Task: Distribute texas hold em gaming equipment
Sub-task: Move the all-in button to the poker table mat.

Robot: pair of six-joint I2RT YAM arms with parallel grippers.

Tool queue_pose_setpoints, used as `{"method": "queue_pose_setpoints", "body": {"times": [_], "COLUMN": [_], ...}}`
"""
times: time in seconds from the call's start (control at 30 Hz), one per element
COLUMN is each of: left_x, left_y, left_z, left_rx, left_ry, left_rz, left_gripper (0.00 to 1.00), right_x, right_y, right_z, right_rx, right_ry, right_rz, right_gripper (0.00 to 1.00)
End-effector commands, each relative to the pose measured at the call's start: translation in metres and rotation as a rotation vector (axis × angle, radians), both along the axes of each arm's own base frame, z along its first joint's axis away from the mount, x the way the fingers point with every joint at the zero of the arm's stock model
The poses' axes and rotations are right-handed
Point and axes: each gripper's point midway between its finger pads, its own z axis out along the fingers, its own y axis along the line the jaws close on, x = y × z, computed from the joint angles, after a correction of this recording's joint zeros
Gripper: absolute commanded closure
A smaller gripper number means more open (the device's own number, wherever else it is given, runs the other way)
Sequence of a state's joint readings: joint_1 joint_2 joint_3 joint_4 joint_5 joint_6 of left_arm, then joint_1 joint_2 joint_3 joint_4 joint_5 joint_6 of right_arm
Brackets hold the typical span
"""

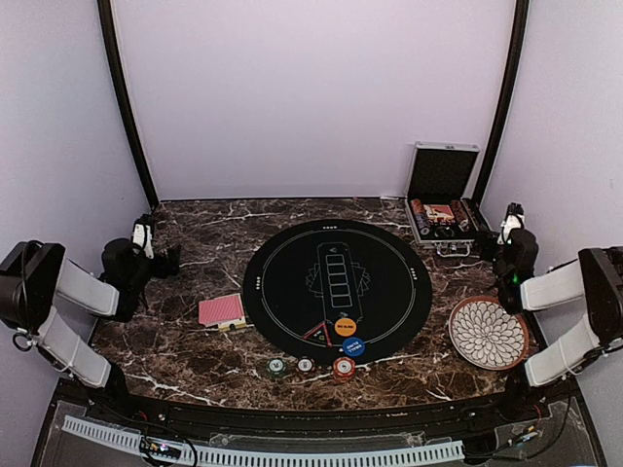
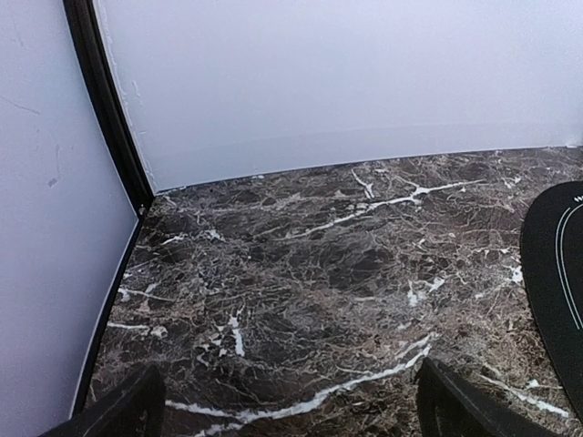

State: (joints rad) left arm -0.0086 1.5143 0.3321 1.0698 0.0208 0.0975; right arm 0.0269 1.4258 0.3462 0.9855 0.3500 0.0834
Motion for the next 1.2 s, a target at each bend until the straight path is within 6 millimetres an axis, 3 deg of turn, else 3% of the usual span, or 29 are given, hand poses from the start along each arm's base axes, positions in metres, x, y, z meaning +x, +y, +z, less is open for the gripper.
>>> {"method": "queue_pose_setpoints", "body": {"times": [0.0, 0.13, 0.27, 0.33, 0.47, 0.57, 0.77, 0.93, 1.07, 1.17], "left_x": [0.01, -0.002, -0.008, -0.012, -0.015, -0.018, -0.033, -0.039, -0.042, -0.044], "left_y": [-0.007, -0.018, -0.023, -0.023, -0.022, -0.013, -0.014, -0.014, -0.013, -0.013], "left_z": [0.009, 0.006, 0.042, 0.051, 0.07, 0.079, 0.087, 0.09, 0.089, 0.088], "left_rx": [0.075, 0.083, 0.056, 0.044, 0.03, 0.029, 0.051, 0.074, 0.097, 0.099], "left_ry": [0.165, 0.381, 0.35, 0.364, 0.39, 0.408, 0.453, 0.494, 0.512, 0.516], "left_rz": [-0.075, -0.159, -0.176, -0.176, -0.164, -0.145, -0.168, -0.185, -0.188, -0.191], "left_gripper": [0.01, 0.01, 0.01, 0.01, 0.01, 0.01, 0.01, 0.01, 0.01, 0.01], "right_x": [0.027, 0.038, 0.043, 0.044, 0.051, 0.048, 0.009, -0.047, -0.09, -0.114], "right_y": [0.005, 0.024, 0.045, 0.05, 0.103, 0.144, 0.252, 0.337, 0.38, 0.398], "right_z": [0.037, 0.057, 0.086, 0.085, 0.082, 0.077, 0.064, 0.023, -0.007, -0.025], "right_rx": [0.049, 0.138, 0.348, 0.456, 0.526, 0.402, 0.239, 0.126, 0.06, -0.003], "right_ry": [0.105, 0.135, 0.06, 0.099, 0.212, 0.32, 0.449, 0.637, 0.751, 0.819], "right_rz": [0.003, 0.099, 0.192, 0.198, 0.455, 0.487, 0.658, 0.832, 0.933, 0.97], "right_gripper": [0.02, 0.01, 0.01, 0.01, 0.01, 0.03, 0.07, 0.15, 0.18, 0.24]}}
